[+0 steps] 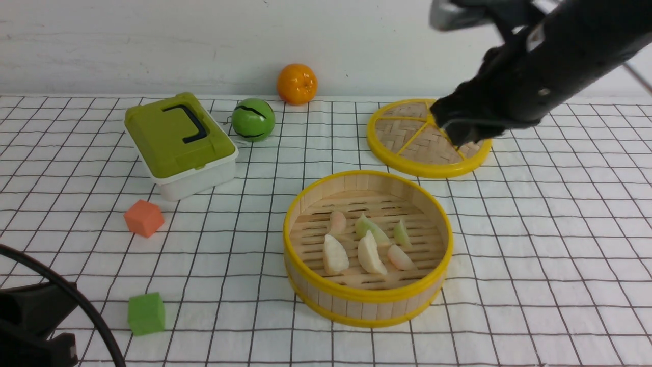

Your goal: Put the dumplings into the steamer on the table with the white tablecloth.

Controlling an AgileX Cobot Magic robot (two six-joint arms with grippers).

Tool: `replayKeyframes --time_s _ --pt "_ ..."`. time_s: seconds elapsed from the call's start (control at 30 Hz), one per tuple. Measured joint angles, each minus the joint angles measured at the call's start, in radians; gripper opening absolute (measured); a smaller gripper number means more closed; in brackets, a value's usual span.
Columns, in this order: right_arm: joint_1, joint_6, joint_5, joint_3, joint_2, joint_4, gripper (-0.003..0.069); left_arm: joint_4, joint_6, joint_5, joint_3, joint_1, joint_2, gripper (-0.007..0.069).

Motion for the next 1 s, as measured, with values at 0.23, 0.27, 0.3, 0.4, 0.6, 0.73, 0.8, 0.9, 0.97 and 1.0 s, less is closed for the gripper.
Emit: replayKeyframes --time_s 0.23,0.27,0.3,0.4,0.6,0.73,0.8,0.9,0.97,1.0 --pt "0.0 0.0 -0.102 0.193 -0.365 -0.121 -0.0022 0.0 0.0 0.0 0.0 0.0 0.0 0.0086" --pt "0.0 0.0 -0.148 0.259 -0.424 -0.122 -0.0022 0.0 0.0 0.0 0.0 0.0 0.0 0.0088" --pt "0.0 0.0 -0.192 0.319 -0.483 -0.125 -0.0022 0.0 0.0 0.0 0.0 0.0 0.0 0.009" --pt "0.0 0.0 -0.346 0.518 -0.623 -0.124 -0.0022 0.0 0.0 0.0 0.0 0.0 0.0 0.009" --pt "0.0 0.0 -0.72 1.005 -0.902 -0.126 -0.002 0.0 0.0 0.0 0.0 0.0 0.0 0.0093" --pt "0.0 0.0 -0.86 1.263 -1.05 -0.128 -0.0018 0.0 0.0 0.0 0.0 0.0 0.0 0.0095" --pt "0.0 0.0 -0.902 1.401 -1.108 -0.129 -0.0015 0.0 0.0 0.0 0.0 0.0 0.0 0.0099" --pt "0.0 0.009 -0.912 1.508 -1.141 -0.125 -0.0014 0.0 0.0 0.0 0.0 0.0 0.0 0.0104" --pt "0.0 0.026 -0.91 1.603 -1.169 -0.121 -0.0013 0.0 0.0 0.0 0.0 0.0 0.0 0.0106" --pt "0.0 0.028 -0.901 1.617 -1.177 -0.118 -0.0012 0.0 0.0 0.0 0.0 0.0 0.0 0.0107"
